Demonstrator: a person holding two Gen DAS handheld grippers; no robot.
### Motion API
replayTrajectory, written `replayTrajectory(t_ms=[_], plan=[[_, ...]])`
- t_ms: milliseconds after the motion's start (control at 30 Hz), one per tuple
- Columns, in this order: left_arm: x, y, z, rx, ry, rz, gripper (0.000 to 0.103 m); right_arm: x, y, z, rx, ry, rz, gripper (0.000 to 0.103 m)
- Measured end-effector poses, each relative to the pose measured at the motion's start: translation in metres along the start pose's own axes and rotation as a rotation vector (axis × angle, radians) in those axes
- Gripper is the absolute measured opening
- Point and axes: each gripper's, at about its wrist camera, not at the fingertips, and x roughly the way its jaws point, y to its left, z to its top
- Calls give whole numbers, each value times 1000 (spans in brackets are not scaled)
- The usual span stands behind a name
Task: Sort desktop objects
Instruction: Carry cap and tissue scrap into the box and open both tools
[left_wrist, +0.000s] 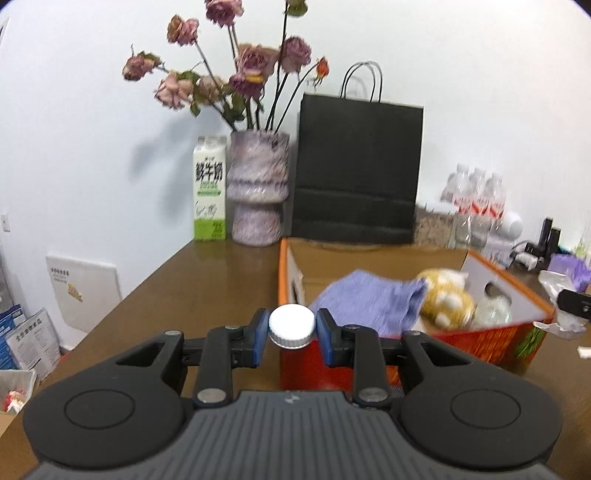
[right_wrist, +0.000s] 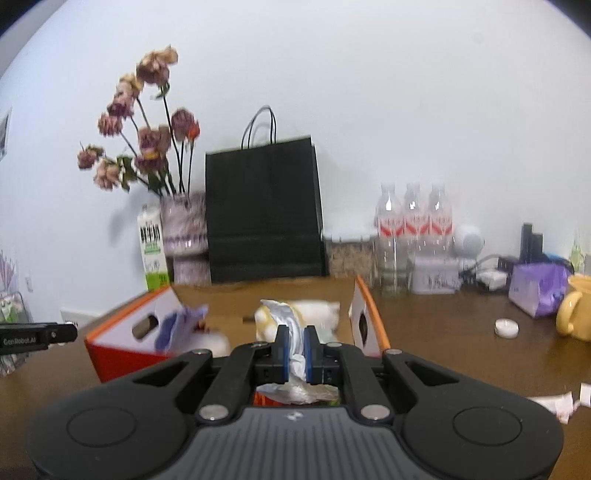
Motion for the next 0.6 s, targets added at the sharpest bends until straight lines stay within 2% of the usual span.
replayTrajectory(t_ms=[300,500,600], plan=[[29,-33,35,-1,-65,-31,29,20,9,33,-23,-59,21,7],[59,-48,34,-34,-73,-21,29,55,18,42,-8,-59,30,7],[73,-53,28,-12,-74,-11,29,75,23,37,3,-44,42,7]])
